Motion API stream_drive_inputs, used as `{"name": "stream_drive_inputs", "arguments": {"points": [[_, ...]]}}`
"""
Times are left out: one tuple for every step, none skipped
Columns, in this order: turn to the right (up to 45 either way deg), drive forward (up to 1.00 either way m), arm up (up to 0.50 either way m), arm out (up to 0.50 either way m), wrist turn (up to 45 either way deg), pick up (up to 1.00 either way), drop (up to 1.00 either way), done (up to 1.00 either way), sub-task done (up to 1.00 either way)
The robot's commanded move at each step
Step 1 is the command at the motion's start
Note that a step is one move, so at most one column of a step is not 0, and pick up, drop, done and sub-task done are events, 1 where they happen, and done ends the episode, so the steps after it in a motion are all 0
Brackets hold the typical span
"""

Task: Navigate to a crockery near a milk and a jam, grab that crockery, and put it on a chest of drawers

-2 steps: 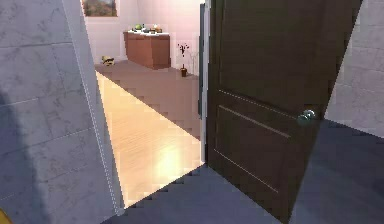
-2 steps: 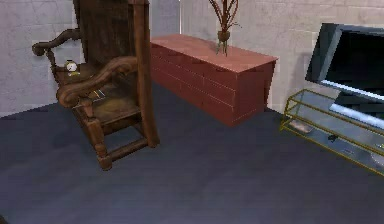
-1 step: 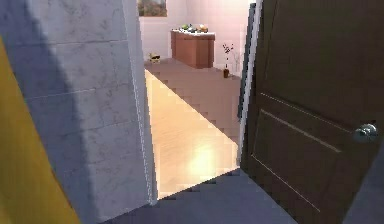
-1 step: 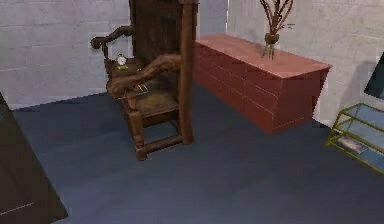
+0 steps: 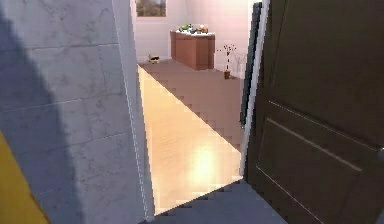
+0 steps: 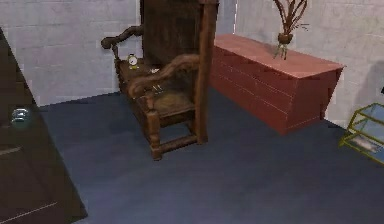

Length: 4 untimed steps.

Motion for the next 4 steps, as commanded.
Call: {"name": "stream_drive_inputs", "arguments": {"points": [[9.0, 0.00, 0.00, 0.00, 0.0, 0.00, 0.00, 0.00, 0.00], [0.0, 1.00, 0.00, 0.00, 0.0, 0.00, 0.00, 0.00, 0.00], [3.0, 0.00, 0.00, 0.00, 0.0, 0.00, 0.00, 0.00, 0.00], [0.0, 0.05, 0.00, 0.00, 0.0, 0.00, 0.00, 0.00, 0.00]]}}
